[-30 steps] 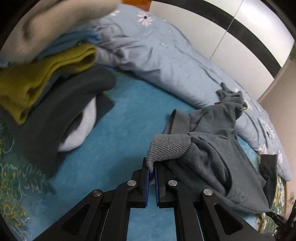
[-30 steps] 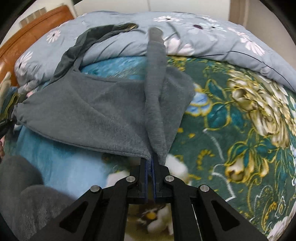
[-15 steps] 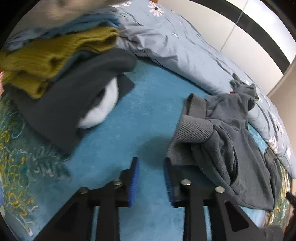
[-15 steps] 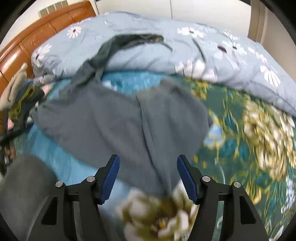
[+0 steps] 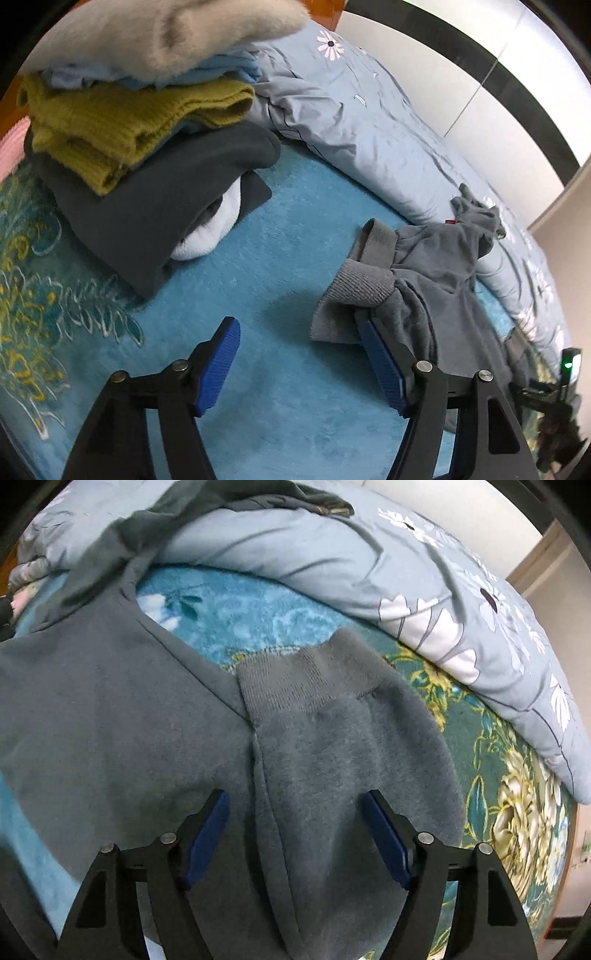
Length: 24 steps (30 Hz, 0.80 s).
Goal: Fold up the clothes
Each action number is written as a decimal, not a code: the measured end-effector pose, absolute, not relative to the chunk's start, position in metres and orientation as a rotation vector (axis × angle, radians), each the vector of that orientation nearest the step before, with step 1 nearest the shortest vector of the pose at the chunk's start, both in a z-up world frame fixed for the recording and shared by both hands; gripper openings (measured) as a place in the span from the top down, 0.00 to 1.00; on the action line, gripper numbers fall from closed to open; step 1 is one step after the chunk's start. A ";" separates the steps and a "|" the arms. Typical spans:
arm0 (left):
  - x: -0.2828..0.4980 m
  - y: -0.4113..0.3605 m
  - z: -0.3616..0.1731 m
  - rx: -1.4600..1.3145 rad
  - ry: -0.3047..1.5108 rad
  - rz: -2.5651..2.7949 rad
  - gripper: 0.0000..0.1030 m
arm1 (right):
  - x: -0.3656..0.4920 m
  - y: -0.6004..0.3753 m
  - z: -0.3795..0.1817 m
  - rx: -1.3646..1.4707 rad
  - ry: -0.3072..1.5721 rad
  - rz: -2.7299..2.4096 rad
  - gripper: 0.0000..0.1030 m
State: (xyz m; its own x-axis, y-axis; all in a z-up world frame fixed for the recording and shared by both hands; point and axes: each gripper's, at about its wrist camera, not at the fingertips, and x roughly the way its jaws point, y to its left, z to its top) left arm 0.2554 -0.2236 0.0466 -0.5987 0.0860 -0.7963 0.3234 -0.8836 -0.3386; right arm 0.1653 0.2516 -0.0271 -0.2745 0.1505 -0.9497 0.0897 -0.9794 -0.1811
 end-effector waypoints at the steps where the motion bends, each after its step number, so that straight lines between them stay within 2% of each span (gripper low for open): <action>1: 0.256 -0.224 0.045 1.337 0.713 -2.598 0.29 | 0.165 0.253 -0.028 -1.870 -0.295 2.445 0.35; 2: 0.257 -0.225 0.044 1.341 0.724 -2.593 0.29 | 0.165 0.255 -0.029 -1.868 -0.283 2.434 0.37; 3: 0.257 -0.226 0.043 1.343 0.738 -2.588 0.29 | 0.167 0.258 -0.029 -1.860 -0.275 2.421 0.45; 7: 0.261 -0.230 0.042 1.340 0.812 -2.567 0.29 | 0.171 0.271 -0.024 -1.837 -0.221 2.380 0.77; 10: 0.264 -0.230 0.042 1.346 0.833 -2.559 0.29 | 0.179 0.284 -0.016 -1.811 -0.138 2.378 0.89; 15: 0.265 -0.223 0.047 1.356 0.832 -2.569 0.29 | 0.201 0.316 0.011 -1.707 0.033 2.424 0.92; 20: 0.265 -0.215 0.053 1.362 0.823 -2.591 0.29 | 0.251 0.359 0.046 -1.478 0.273 2.453 0.92; 24: 0.261 -0.208 0.054 1.385 0.872 -2.595 0.29 | 0.309 0.413 0.042 -1.311 0.499 2.399 0.92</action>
